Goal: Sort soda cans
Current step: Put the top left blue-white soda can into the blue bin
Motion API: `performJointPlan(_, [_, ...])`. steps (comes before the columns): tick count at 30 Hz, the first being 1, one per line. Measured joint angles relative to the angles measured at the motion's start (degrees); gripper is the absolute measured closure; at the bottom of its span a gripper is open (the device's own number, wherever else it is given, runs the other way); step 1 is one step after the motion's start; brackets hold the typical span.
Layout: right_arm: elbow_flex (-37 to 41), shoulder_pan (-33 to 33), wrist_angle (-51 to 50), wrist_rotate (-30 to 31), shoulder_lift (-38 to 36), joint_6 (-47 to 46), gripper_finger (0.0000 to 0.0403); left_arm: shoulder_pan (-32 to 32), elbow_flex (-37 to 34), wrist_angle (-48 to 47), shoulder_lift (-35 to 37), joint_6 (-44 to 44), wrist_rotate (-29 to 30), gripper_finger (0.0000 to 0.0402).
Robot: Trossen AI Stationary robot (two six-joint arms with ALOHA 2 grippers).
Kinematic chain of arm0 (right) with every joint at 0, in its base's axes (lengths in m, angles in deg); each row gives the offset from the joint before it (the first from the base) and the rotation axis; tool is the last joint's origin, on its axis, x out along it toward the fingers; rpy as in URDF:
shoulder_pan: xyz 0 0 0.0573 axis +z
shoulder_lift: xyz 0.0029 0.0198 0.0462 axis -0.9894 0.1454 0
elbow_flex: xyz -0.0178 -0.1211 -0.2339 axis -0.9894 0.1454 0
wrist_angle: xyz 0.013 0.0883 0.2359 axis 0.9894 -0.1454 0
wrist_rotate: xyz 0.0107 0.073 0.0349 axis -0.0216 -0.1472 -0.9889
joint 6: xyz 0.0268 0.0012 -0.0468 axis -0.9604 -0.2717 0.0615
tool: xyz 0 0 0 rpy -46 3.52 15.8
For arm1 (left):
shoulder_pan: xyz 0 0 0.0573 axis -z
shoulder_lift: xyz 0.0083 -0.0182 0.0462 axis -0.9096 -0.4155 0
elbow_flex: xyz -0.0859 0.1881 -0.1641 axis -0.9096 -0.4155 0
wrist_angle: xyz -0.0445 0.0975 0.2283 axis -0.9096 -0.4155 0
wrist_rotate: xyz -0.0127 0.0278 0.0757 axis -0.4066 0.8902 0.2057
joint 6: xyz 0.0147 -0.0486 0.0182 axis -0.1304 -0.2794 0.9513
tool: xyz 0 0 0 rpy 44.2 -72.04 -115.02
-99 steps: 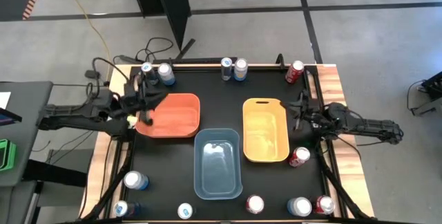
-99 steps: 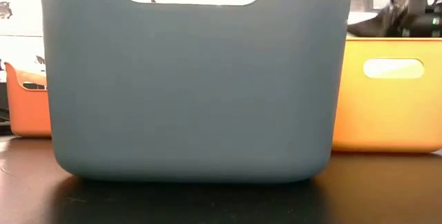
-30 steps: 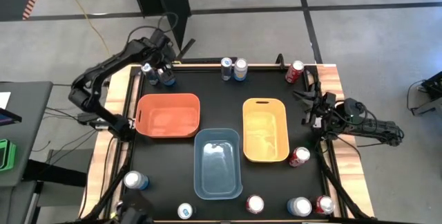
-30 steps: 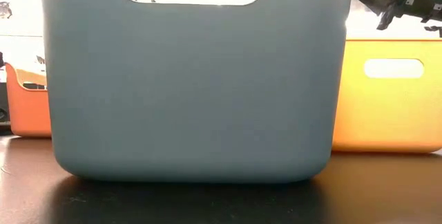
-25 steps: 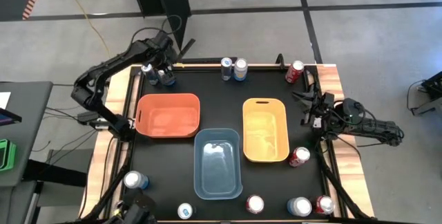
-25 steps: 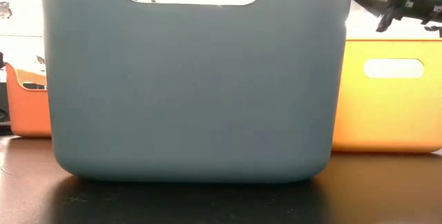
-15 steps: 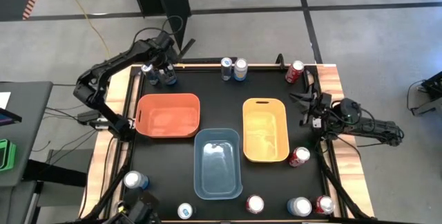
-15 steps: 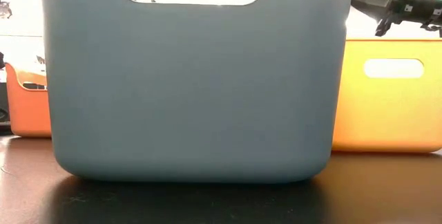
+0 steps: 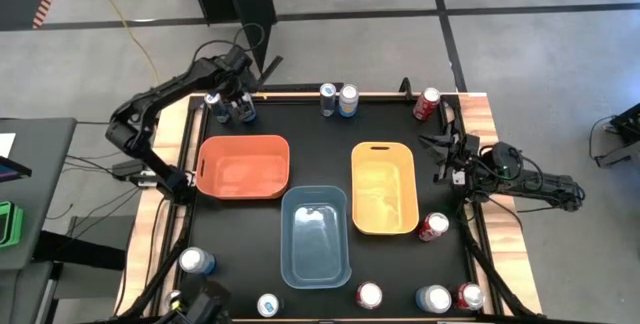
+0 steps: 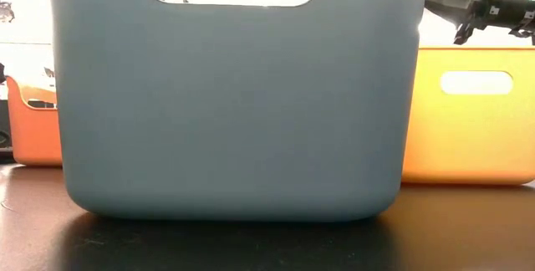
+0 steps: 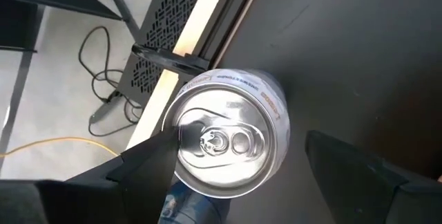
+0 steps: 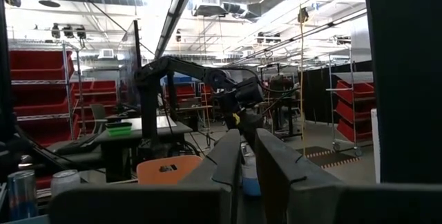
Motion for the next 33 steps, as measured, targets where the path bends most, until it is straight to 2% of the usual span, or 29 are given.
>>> performJointPlan(6, [0.0, 0.0, 0.0, 0.0, 0.0, 0.0, 0.0341, 0.0, -0.2, -0.9, 1.6, -3.4, -0.9, 0.0091])
performJointPlan(14, [0.0, 0.0, 0.0, 0.0, 0.0, 0.2, 0.0341, 0.1, -0.2, -0.8, 2.2, -7.5, -1.5, 0.0066])
performJointPlan(19, [0.0, 0.0, 0.0, 0.0, 0.0, 0.2, 0.0341, 0.1, -0.2, -0.3, 2.2, -7.7, 1.9, 0.0066])
performJointPlan(33, [0.0, 0.0, -0.1, 0.0, 0.0, 0.2, 0.0341, 0.3, 1.6, -0.5, 3.6, -10.7, 1.6, 0.0067])
